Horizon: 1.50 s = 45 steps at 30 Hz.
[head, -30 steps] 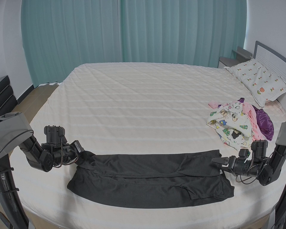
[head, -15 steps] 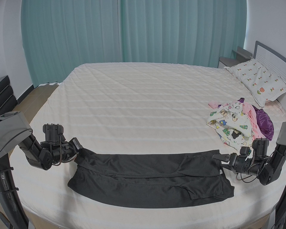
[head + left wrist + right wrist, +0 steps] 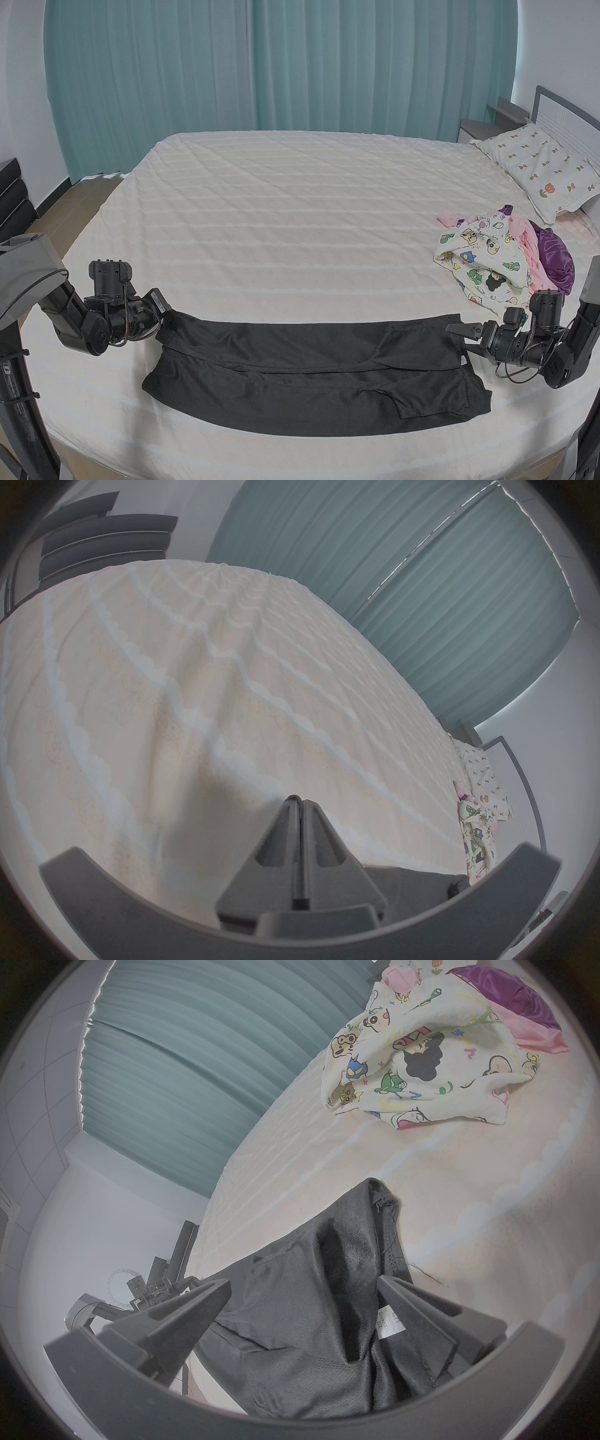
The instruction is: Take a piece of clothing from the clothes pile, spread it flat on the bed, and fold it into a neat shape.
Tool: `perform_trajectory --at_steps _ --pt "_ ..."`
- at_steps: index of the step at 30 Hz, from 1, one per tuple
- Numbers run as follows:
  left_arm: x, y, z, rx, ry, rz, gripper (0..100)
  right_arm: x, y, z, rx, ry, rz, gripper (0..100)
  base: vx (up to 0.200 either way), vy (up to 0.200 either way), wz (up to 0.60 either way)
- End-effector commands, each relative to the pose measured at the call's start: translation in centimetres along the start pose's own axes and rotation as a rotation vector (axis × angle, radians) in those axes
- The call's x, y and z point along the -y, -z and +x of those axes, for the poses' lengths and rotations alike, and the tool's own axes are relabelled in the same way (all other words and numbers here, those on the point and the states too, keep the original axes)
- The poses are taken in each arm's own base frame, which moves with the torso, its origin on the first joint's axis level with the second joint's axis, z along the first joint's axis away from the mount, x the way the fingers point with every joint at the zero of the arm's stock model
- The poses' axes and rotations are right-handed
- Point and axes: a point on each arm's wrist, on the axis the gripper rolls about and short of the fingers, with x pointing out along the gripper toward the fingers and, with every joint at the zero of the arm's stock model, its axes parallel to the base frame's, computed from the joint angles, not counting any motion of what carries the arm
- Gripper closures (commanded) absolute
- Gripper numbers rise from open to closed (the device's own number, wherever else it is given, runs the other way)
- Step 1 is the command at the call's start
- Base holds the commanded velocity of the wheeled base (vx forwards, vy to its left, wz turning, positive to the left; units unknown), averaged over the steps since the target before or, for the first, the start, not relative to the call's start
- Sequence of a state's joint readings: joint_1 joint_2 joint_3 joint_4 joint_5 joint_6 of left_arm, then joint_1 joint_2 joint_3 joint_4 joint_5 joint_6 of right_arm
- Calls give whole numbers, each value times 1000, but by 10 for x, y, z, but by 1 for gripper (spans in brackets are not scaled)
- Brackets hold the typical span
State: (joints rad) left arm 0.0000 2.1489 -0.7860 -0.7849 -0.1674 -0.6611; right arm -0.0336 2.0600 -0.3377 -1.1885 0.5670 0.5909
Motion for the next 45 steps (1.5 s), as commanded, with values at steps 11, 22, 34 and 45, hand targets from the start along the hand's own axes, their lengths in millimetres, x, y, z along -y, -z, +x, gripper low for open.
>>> perform_trajectory --at_steps 11,22,34,45 --pt "1 -2 -6 6 0 -3 0 0 0 -1 0 0 0 0 0 0 0" --pt "3 4 -45 -101 65 31 0 0 1 -1 -1 2 2 0 0 0 0" --pt "0 16 -50 -146 -51 22 0 -1 1 -2 1 -1 -1 0 0 0 0" --pt "9 25 -44 -169 -42 5 100 -2 1 -2 -1 -3 -2 0 0 0 0"
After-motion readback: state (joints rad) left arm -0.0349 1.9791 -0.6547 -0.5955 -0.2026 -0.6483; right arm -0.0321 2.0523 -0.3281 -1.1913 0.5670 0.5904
